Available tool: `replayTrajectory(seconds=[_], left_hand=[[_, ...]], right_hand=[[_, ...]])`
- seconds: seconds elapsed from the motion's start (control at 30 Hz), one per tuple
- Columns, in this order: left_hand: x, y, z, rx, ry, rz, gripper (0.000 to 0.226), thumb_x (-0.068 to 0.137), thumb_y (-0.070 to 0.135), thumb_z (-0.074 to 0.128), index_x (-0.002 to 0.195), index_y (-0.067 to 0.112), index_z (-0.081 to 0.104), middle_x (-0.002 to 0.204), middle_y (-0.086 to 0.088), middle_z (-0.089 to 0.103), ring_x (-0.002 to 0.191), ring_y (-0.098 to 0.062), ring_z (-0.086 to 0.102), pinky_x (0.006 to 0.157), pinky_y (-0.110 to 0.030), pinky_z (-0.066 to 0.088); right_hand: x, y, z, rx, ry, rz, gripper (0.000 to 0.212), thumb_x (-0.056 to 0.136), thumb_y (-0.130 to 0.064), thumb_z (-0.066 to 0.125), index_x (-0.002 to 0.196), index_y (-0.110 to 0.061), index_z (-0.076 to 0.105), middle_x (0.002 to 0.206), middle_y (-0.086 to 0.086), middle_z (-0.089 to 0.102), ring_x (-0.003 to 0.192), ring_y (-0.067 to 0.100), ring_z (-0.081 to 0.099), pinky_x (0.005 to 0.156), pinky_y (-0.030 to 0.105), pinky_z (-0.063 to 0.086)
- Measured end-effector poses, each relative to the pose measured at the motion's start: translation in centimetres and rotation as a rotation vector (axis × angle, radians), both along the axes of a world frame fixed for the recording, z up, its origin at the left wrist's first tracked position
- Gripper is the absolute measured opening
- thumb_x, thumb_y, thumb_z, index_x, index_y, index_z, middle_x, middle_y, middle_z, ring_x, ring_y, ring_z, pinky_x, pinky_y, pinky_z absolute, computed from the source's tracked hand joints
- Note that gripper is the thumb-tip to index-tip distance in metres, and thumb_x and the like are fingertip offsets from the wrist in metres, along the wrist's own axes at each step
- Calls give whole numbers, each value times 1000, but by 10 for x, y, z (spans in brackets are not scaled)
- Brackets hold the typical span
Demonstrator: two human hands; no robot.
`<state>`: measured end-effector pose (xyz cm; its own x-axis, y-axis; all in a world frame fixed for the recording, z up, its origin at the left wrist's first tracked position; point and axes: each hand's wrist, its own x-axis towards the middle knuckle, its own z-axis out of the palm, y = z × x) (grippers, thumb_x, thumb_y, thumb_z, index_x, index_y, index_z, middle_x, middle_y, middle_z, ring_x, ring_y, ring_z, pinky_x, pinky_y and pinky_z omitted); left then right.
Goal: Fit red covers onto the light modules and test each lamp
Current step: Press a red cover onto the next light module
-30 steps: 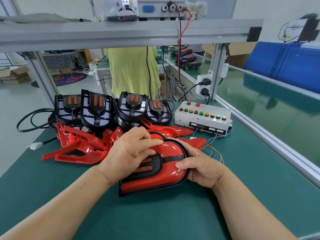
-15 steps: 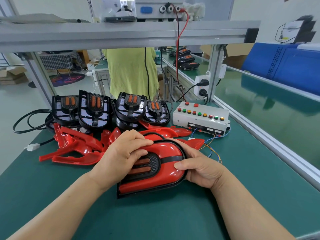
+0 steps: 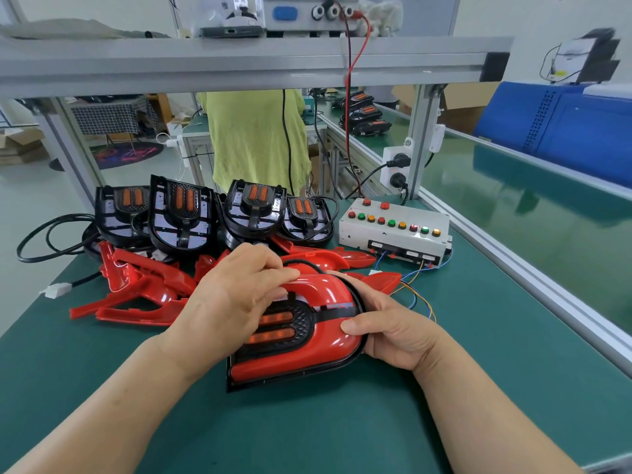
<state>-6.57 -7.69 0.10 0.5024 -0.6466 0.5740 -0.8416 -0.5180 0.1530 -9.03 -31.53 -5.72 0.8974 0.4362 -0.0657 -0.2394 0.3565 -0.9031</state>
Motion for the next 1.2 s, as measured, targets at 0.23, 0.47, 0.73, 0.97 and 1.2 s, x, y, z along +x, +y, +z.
replayTrajectory(seconds=[0.23, 0.47, 0.73, 0.97, 1.2], left_hand=[[5, 2, -17, -115, 173, 26, 30, 87, 2, 69, 116, 10, 73, 97, 3, 58, 96, -12, 57, 87, -18, 46], [6, -1, -23, -148, 188, 30, 30, 88, 3, 69, 116, 12, 73, 97, 7, 57, 96, -9, 55, 90, -16, 44], [8, -5, -29, -184, 159, 32, 33, 85, -2, 71, 115, 12, 74, 96, 7, 57, 94, -17, 56, 84, -42, 52], [9, -7, -30, -197, 158, 21, 34, 86, -3, 70, 117, 10, 73, 96, 4, 57, 93, -21, 56, 82, -44, 54], [12, -11, -28, -157, 121, 17, 32, 84, -2, 73, 113, 10, 75, 96, 2, 64, 88, -23, 57, 81, -44, 52]], right_hand=[[0, 0, 0, -5, -7, 10, 73, 74, 7, 61, 140, -24, 53, 131, 15, 62, 115, 32, 60, 97, 47, 51], [0, -1, -3, -16, -7, 4, 74, 73, 7, 62, 141, -23, 52, 132, 16, 62, 118, 34, 59, 107, 57, 40], [-1, 0, -2, -41, 27, -39, 73, 72, 6, 64, 139, -22, 53, 129, 17, 62, 115, 35, 59, 108, 61, 38], [-2, 8, 0, 19, 88, -103, 58, 74, -6, 69, 129, -20, 61, 117, 11, 70, 100, 28, 68, 90, 46, 56], [-1, 32, -2, -109, 104, -424, 58, 70, -39, 80, 120, -12, 68, 110, 15, 74, 97, 30, 72, 87, 44, 59]])
